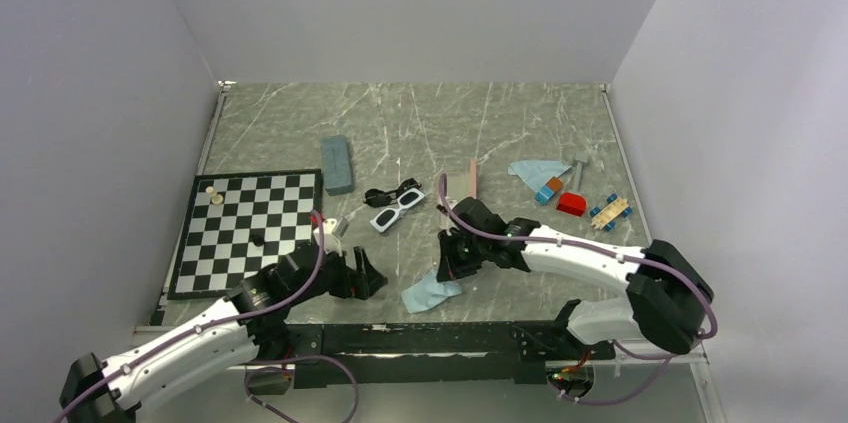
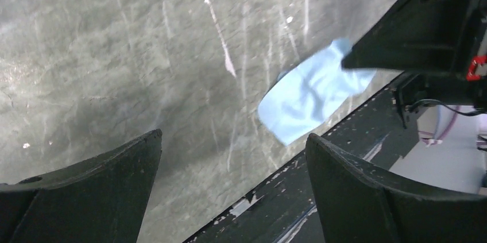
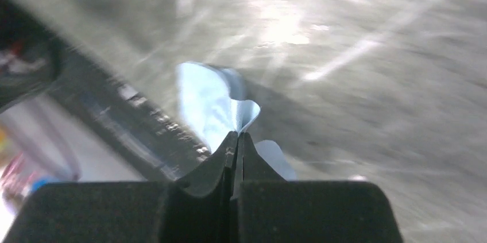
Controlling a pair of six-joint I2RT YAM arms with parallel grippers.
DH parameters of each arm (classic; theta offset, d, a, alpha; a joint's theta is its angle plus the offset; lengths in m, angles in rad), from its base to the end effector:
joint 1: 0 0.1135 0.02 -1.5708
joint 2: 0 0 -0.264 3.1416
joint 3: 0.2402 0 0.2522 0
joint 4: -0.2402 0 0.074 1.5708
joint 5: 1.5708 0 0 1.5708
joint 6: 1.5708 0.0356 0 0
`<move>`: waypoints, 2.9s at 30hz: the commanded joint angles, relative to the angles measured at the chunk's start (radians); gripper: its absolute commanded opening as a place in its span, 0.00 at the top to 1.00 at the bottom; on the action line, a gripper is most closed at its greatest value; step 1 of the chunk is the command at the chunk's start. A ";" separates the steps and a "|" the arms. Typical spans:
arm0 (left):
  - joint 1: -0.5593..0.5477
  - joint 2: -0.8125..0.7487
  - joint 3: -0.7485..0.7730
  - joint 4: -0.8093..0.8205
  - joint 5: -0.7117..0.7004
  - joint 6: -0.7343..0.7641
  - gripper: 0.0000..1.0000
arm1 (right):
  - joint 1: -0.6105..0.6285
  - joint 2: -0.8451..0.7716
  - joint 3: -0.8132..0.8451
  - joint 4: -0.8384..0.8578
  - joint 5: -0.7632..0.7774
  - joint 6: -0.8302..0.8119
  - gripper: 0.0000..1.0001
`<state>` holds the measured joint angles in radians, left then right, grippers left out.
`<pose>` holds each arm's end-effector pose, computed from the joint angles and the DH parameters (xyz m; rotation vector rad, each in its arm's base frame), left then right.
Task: Organize the sunglasses
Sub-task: Adjust the glasses cleaning cloth at the center of the board, then pick up the corner of the glasses cleaning cloth from the center of the board.
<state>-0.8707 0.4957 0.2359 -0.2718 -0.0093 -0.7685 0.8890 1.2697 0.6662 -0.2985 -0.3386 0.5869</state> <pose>0.0868 -0.1026 0.1786 0.1093 2.2546 -0.9366 0.1447 0.1970 0.1916 -0.5652 2.6469 0.9733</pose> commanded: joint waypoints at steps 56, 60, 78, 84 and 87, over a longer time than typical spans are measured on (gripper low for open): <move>-0.220 1.181 0.654 -0.199 -0.016 -0.090 0.95 | 0.003 -0.243 -0.166 0.053 0.491 0.070 0.50; -0.218 1.150 0.648 -0.247 -0.065 -0.117 1.00 | 0.008 -0.228 -0.182 0.082 0.452 0.047 0.51; -0.173 0.979 0.494 -0.167 -0.093 -0.080 1.00 | 0.084 0.097 -0.037 0.196 0.503 -0.001 0.58; -0.169 0.948 0.469 -0.136 -0.080 -0.077 1.00 | 0.110 0.113 -0.035 0.132 0.535 0.020 0.60; -0.169 0.942 0.465 -0.121 -0.072 -0.070 1.00 | 0.123 0.125 -0.030 0.089 0.563 0.031 0.62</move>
<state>-1.0454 1.4540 0.7216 -0.3897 -0.0772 -0.8719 0.9955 1.3815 0.6033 -0.1692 0.1761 0.6006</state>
